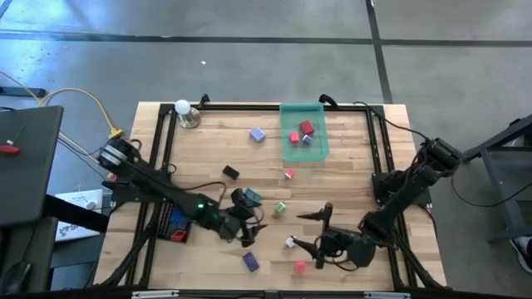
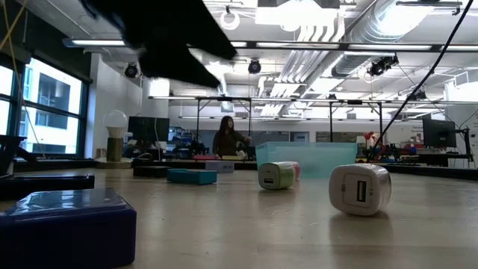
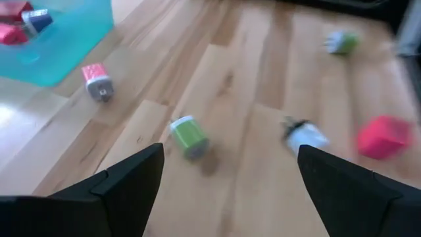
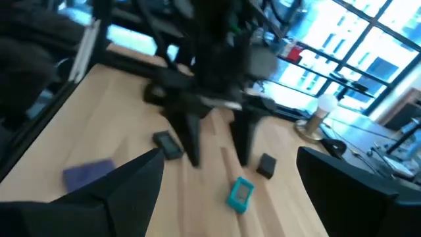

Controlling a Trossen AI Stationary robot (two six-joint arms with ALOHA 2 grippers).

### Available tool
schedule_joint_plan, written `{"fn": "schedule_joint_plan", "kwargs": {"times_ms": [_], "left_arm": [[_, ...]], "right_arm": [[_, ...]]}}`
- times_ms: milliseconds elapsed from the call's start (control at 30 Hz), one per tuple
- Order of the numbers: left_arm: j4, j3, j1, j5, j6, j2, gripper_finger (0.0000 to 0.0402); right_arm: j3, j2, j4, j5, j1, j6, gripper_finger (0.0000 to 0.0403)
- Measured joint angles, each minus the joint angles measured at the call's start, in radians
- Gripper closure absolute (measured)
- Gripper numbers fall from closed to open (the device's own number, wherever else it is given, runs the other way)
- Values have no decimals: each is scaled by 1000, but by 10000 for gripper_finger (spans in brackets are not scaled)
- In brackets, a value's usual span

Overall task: Pick & Place Office items
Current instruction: Put the top green charger adapter into the green bin

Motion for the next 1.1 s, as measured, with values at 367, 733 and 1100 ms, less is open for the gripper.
{"fn": "schedule_joint_plan", "kwargs": {"times_ms": [367,733,1100], "left_arm": [[310,-2,80,7,140,222,59],[372,-3,110,14,103,285,59],[452,0,107,-5,112,342,59]], "right_arm": [[0,0,-68,3,42,52,66],[0,0,-84,-25,39,55,66],[0,0,-84,-47,37,55,66]]}}
